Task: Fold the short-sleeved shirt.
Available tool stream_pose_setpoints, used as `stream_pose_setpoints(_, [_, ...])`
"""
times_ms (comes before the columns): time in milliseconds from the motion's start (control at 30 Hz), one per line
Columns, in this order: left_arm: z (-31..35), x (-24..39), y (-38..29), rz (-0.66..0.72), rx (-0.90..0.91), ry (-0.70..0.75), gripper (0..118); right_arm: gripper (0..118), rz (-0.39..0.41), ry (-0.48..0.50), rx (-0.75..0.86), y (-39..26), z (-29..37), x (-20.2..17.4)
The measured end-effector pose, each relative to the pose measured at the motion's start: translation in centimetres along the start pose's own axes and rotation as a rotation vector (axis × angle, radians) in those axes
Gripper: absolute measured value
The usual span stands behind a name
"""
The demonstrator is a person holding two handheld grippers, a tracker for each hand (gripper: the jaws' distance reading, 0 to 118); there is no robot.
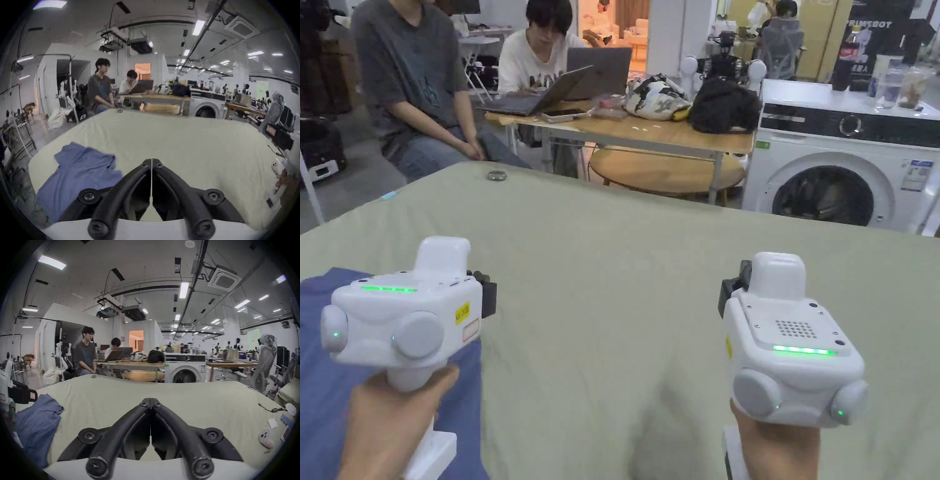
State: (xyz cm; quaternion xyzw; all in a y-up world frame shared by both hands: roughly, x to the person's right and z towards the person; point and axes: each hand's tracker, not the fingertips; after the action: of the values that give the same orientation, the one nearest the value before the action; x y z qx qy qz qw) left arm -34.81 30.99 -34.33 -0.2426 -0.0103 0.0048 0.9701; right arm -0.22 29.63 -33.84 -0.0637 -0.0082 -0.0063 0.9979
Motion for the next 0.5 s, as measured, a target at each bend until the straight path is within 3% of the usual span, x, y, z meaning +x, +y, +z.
stream_pose_setpoints(233, [-0.6,-9.2,-2.1,0.054,-0.261,0.09,0,0,0.045,0.111,-0.049,-1.5,-1.1,-5.6])
stream_pose_setpoints(333, [-1.8,-12.4,-3.3,0.135,-0.391,0.051,23,0,0.065,0.132,-0.066,-2.3,-1.3,-6.8])
stream_pose_setpoints(433, [-3.5,-14.4,-4.5,0.141,-0.491,0.044,82,0,0.079,0.145,-0.083,-2.9,-1.5,-7.3])
stream_pose_setpoints(500, [-4.8,-15.1,-5.0,0.132,-0.522,0.056,86,0,0.085,0.149,-0.096,-3.3,-1.5,-7.4])
